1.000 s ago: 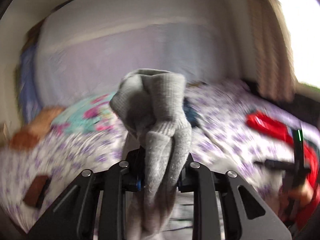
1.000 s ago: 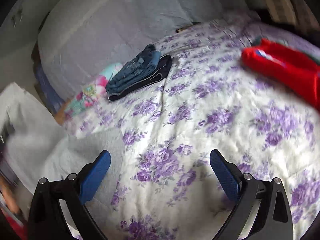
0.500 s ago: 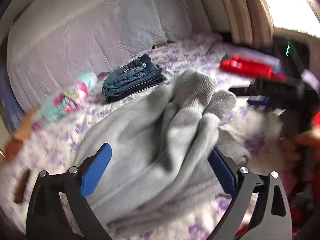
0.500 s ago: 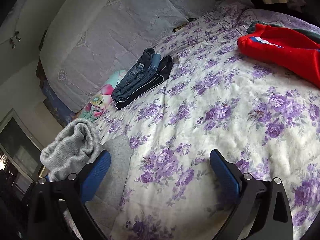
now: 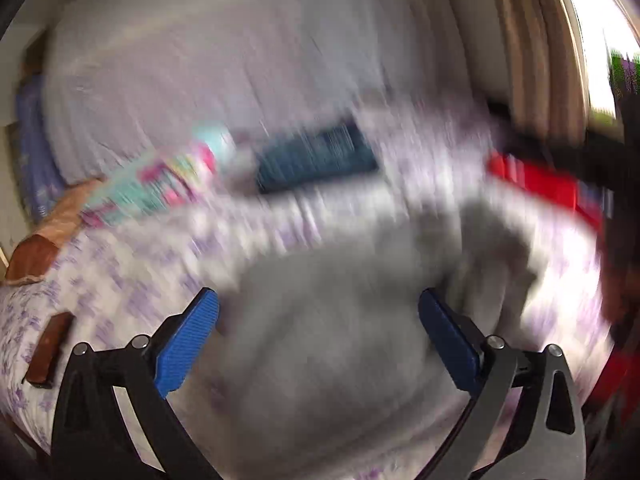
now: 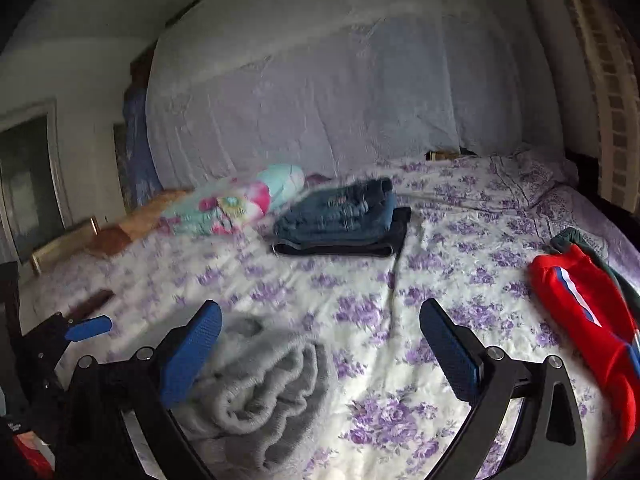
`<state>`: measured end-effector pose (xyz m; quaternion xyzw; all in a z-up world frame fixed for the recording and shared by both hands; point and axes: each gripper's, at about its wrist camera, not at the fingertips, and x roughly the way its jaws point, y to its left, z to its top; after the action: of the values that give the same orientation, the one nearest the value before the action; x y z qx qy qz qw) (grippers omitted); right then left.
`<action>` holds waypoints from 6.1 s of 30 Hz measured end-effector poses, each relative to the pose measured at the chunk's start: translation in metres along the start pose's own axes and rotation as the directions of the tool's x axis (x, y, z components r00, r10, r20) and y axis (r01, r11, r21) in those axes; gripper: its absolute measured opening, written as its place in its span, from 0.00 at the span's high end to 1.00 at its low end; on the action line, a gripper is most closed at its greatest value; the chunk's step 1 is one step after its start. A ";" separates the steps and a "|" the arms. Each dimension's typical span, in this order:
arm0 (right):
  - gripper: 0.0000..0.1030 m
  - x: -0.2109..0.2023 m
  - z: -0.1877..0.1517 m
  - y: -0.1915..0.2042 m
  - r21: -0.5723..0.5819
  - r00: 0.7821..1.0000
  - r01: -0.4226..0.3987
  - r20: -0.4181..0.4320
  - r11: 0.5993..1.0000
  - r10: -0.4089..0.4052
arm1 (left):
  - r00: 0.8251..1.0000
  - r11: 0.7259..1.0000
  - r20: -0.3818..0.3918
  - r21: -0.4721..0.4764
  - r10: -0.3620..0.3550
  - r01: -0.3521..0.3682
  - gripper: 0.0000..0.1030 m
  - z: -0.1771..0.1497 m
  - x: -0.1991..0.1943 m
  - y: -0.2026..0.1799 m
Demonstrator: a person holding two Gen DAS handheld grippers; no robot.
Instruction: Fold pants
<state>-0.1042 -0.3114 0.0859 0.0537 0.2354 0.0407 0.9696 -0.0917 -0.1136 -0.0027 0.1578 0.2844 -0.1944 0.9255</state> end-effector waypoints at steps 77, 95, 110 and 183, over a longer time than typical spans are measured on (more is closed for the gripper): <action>0.03 0.077 -0.047 0.016 0.003 0.974 -0.060 -0.221 0.998 0.059 | 0.996 0.967 0.067 -0.253 0.051 -0.033 0.04 0.032 -0.004 0.113; 0.03 0.001 -0.031 0.083 -0.194 0.997 -0.012 0.069 0.981 0.026 | 0.943 0.865 -0.137 -0.455 -0.305 0.213 0.04 0.003 0.134 0.145; 0.06 0.013 -0.095 0.132 -0.349 0.987 -0.146 -0.116 0.926 0.112 | 0.938 0.850 -0.104 -0.465 -0.329 0.247 0.04 -0.003 0.127 0.147; 0.03 0.057 -0.083 -0.036 0.303 0.910 -0.264 -0.235 0.916 0.341 | 0.954 0.806 -0.016 -0.540 -0.299 0.243 0.05 -0.035 0.062 0.154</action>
<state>-0.0901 -0.3336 -0.0175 0.2123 0.3635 0.1671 0.8916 0.0087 0.0185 -0.0387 -0.1372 0.3927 -0.2300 0.8798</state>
